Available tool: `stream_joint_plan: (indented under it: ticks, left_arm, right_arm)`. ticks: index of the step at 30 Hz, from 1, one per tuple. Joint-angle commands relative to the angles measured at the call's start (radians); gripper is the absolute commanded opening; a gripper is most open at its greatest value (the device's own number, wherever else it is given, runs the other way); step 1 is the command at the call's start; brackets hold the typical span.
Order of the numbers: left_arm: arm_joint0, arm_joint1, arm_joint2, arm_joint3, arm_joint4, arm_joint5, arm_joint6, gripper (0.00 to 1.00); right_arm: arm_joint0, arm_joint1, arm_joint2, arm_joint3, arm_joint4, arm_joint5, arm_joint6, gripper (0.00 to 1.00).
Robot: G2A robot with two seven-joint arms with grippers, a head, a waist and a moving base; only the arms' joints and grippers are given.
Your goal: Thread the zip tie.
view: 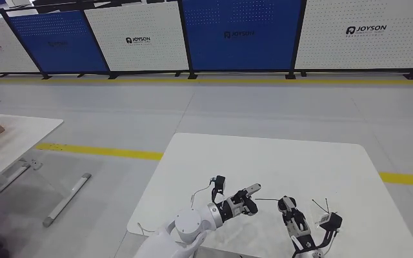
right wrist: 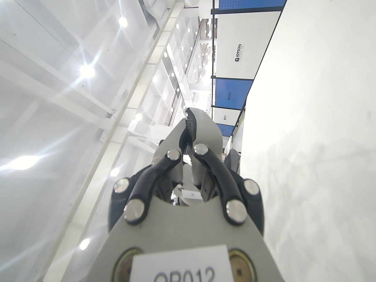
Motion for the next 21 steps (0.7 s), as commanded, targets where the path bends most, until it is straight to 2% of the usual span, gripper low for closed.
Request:
stream_joint_plan:
  ticks: [1, 5, 8, 15, 21]
  left_arm:
    - [0.002, -0.001, 0.005, -0.004, -0.005, -0.003, 0.005, 1.00]
    - [0.002, -0.004, 0.018, -0.014, -0.007, -0.025, 0.008, 1.00]
    - [-0.006, -0.006, 0.042, -0.020, 0.108, -0.009, 0.092, 1.00]
    - [-0.006, -0.006, 0.042, -0.020, 0.108, -0.009, 0.092, 1.00]
    - [-0.013, -0.008, 0.065, -0.018, 0.172, 0.014, 0.118, 1.00]
  right_arm:
    - [0.000, 0.000, 0.000, 0.000, 0.000, 0.000, 0.000, 0.00]
    - [0.000, 0.000, 0.000, 0.000, 0.000, 0.000, 0.000, 0.00]
    - [0.000, 0.000, 0.000, 0.000, 0.000, 0.000, 0.000, 0.00]
    - [0.002, 0.000, 0.002, 0.002, -0.007, 0.005, -0.002, 0.00]
    - [0.005, -0.001, 0.009, -0.004, -0.137, 0.054, -0.053, 0.00]
